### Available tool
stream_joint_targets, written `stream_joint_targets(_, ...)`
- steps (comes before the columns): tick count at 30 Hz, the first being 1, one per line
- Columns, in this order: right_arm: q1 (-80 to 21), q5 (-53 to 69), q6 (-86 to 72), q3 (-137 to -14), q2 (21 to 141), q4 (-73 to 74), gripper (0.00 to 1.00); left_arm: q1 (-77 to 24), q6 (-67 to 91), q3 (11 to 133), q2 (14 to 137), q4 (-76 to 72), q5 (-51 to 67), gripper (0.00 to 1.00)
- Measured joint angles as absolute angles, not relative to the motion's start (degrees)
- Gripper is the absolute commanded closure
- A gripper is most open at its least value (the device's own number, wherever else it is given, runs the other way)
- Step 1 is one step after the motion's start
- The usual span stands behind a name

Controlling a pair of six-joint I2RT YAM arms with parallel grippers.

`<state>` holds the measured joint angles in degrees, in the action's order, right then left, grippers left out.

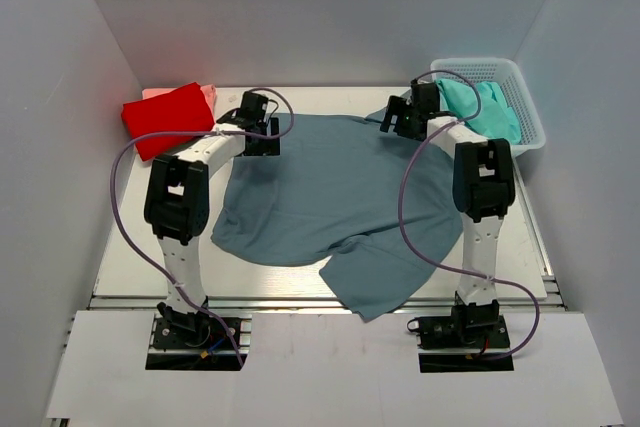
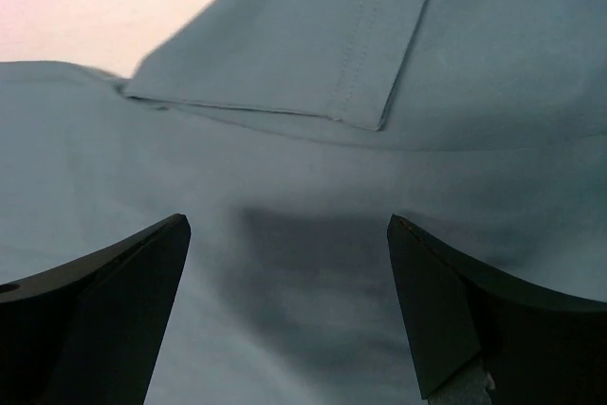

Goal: Fold and stack the t-shirts
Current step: Flatten out the tshirt

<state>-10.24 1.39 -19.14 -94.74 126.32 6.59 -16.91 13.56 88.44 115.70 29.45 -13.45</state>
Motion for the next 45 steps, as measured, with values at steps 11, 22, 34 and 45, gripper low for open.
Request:
stream_joint_targets(11, -10.1, 2.2, -19.5, -106.0, 135.8, 7.2, 0.10, -16.9, 13.5, 84.8, 117.0, 27.6, -12.6, 0.00)
stream_joint_targets(22, -10.0, 8.7, -24.0, -112.2, 143.0, -5.2, 0.10, -16.5, 13.4, 82.8, 118.2, 26.2, -11.3, 0.00)
stream_joint_targets(34, -13.6, 10.7, -36.9, -133.0, 162.3, -32.1, 0.10, -16.5, 13.3, 81.1, 117.5, 24.4, -12.5, 0.00)
stream_joint_targets(45, -16.0, 5.9, -16.5, -120.8, 137.5, -9.5, 0.10, -16.5, 13.3, 81.8, 117.5, 25.2, -12.6, 0.00)
